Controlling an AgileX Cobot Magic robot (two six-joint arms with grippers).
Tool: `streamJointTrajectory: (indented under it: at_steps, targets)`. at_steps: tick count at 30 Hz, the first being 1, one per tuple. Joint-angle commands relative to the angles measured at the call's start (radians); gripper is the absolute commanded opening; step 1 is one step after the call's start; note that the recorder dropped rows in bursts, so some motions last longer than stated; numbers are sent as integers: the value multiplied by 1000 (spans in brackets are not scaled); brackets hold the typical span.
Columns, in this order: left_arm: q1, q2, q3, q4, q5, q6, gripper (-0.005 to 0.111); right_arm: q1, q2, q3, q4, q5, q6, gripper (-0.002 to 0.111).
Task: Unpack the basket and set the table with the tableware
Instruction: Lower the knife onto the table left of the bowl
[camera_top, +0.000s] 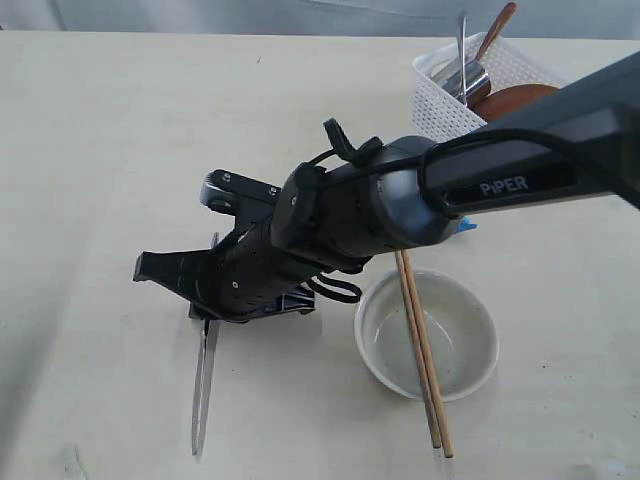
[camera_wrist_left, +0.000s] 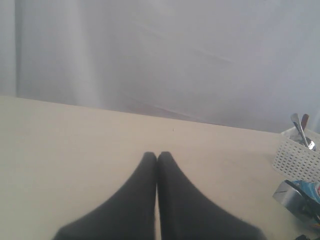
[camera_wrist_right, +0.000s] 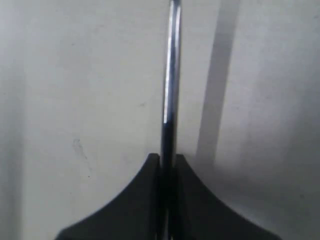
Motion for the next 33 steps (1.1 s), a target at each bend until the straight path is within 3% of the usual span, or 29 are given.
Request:
streamJointTrajectory:
  at_steps: [1,13,33]
  targets:
    - [-3,-1,2,10,0,6,0,-6,0,-5,-6,-4,3,0]
    - [-3,-1,2,10,0,6,0,-99,0,-5,-6,54,-6,0]
    - [-3,-1,2,10,2,6,0,-97,0,-5,-6,50,-18,0]
